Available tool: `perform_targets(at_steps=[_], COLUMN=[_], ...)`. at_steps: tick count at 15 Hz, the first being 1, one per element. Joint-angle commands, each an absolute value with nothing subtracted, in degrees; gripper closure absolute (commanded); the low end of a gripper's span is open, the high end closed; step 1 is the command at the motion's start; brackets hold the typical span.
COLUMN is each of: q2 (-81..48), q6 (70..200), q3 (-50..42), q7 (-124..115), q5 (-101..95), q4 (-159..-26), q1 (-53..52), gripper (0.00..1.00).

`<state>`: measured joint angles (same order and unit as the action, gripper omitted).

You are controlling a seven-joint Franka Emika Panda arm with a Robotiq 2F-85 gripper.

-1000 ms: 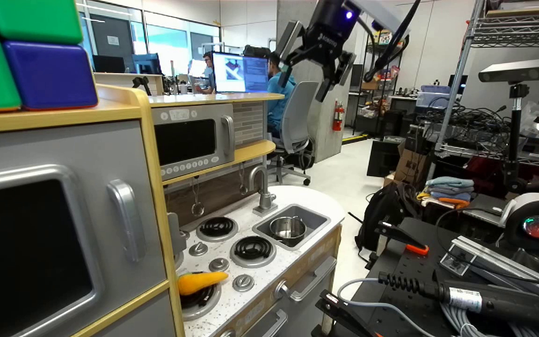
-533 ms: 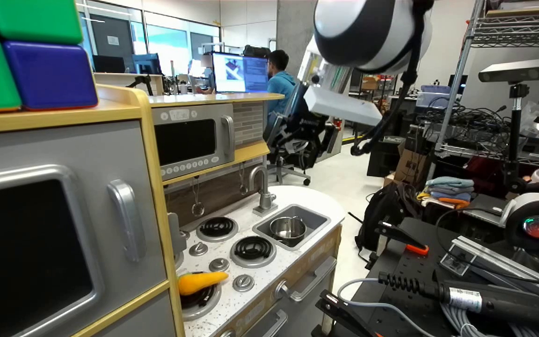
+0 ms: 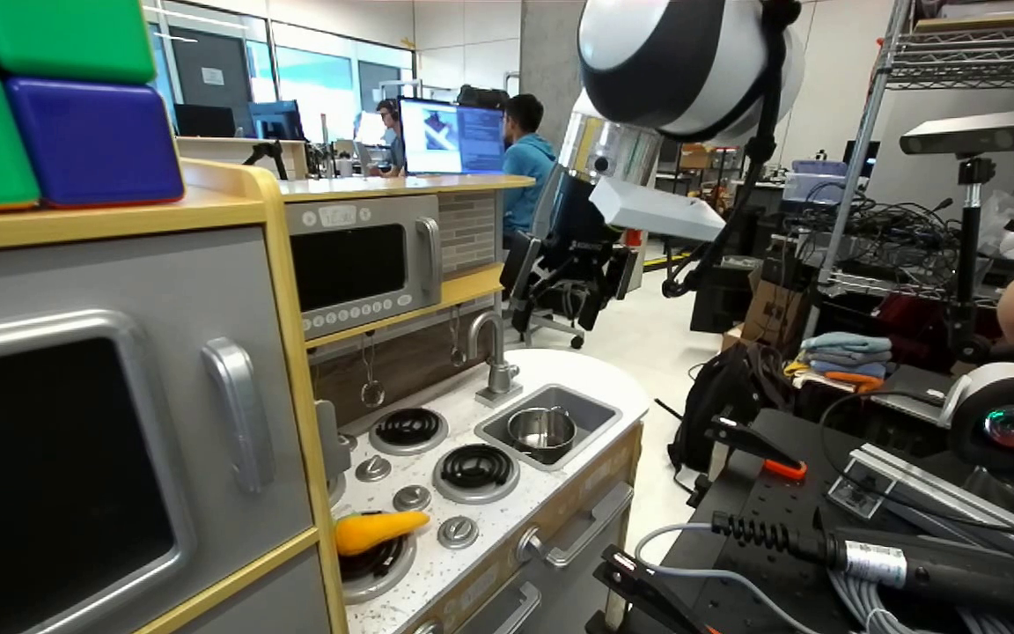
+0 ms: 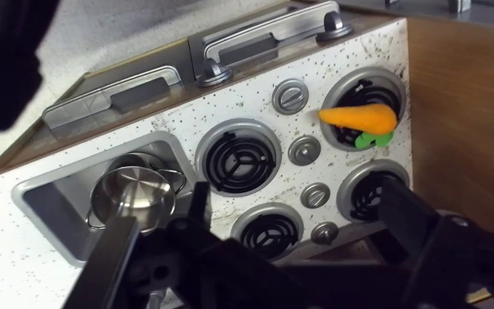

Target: Put the carrot plush inside the pot that is in the sink

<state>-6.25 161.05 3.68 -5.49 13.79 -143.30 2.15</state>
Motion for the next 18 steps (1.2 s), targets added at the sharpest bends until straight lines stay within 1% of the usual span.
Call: perform_targets(at_steps=[1, 2, 5, 8, 9, 10, 11, 14, 16, 18], q2=[-3.1, -2.9, -3.2, -4.5, -4.9, -4.1, -4.2, -4.4, -6.6, -10.4], q6=[152.6, 150.2, 142.6, 134.5, 130.6, 136.4, 134.0, 132.6, 135.3, 142.9], q3=[8.3, 5.8, 4.1, 2.3, 1.7, 2.2, 1.8, 1.6, 1.9, 3.0], q7=[10.0, 14.2, 24.2, 27.8, 25.5, 25.8, 25.7, 25.7, 27.0, 30.4], q5=[21.0, 22.8, 23.2, 17.6, 14.2, 18.2, 16.5, 15.1, 12.5, 11.4], q4=[-141.9, -141.5, -140.2, -138.1, -137.3, -139.6, -139.1, -138.7, -137.9, -137.1], q1=[6.6, 4.3, 4.5, 4.2, 4.0, 3.5, 3.6, 3.6, 3.1, 2.0], gripper=[0.00, 0.00, 0.00, 0.00, 0.00, 0.00, 0.00, 0.00, 0.00, 0.00])
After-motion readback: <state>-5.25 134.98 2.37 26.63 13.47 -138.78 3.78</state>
